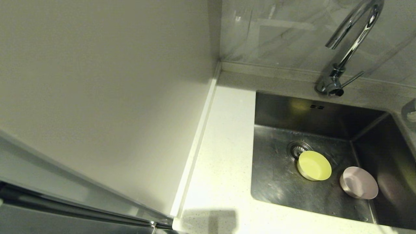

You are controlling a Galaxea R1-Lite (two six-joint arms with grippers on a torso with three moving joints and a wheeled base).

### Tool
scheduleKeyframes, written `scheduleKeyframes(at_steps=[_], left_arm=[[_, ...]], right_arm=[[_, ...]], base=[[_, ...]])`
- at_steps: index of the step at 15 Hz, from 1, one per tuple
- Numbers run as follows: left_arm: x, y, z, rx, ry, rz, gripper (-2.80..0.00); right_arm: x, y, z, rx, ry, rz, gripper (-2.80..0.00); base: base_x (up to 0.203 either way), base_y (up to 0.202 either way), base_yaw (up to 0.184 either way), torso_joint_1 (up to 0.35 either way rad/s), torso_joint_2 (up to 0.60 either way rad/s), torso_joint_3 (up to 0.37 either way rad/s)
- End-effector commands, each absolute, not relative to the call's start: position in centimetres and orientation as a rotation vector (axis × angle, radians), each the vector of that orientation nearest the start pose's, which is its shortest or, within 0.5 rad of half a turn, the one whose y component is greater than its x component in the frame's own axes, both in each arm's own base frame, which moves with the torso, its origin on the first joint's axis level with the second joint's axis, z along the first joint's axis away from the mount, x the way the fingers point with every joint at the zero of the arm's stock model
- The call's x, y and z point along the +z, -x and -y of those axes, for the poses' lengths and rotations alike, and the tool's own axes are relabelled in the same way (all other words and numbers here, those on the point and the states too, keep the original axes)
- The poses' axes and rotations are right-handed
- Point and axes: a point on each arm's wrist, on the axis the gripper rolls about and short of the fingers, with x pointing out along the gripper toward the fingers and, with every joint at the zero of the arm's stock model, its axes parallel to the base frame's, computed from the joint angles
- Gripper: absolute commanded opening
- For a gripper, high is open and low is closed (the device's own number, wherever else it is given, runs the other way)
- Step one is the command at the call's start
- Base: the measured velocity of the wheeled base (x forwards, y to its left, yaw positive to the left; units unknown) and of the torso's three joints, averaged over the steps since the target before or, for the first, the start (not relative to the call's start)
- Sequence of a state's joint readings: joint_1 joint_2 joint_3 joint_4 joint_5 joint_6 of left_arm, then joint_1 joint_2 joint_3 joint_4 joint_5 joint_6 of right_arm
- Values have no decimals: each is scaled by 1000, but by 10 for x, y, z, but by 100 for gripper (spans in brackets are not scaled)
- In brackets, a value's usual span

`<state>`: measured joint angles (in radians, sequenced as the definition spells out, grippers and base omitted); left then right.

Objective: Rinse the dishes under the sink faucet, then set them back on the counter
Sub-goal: Put a bowl back to the table from the sink

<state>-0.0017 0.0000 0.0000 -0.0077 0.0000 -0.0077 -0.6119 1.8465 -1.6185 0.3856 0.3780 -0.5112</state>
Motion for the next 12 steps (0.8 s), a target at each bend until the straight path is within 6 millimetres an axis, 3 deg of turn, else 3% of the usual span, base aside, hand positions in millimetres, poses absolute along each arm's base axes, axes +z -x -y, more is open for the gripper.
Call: scheduleKeyframes(at_steps=[1,6,12], left_arm=[[75,23,0,-2,8,5,-280],[75,23,0,-2,8,5,-280],[75,23,0,-2,8,5,-280]], right_arm=[[251,-314,210,-103,207,-600,-280],[245,-332,227,-208,239,-628,-280],[239,-331,237,-277,243,-664,-280]], base=[[0,0,0,0,0,0],[0,0,0,0,0,0],[0,0,0,0,0,0]])
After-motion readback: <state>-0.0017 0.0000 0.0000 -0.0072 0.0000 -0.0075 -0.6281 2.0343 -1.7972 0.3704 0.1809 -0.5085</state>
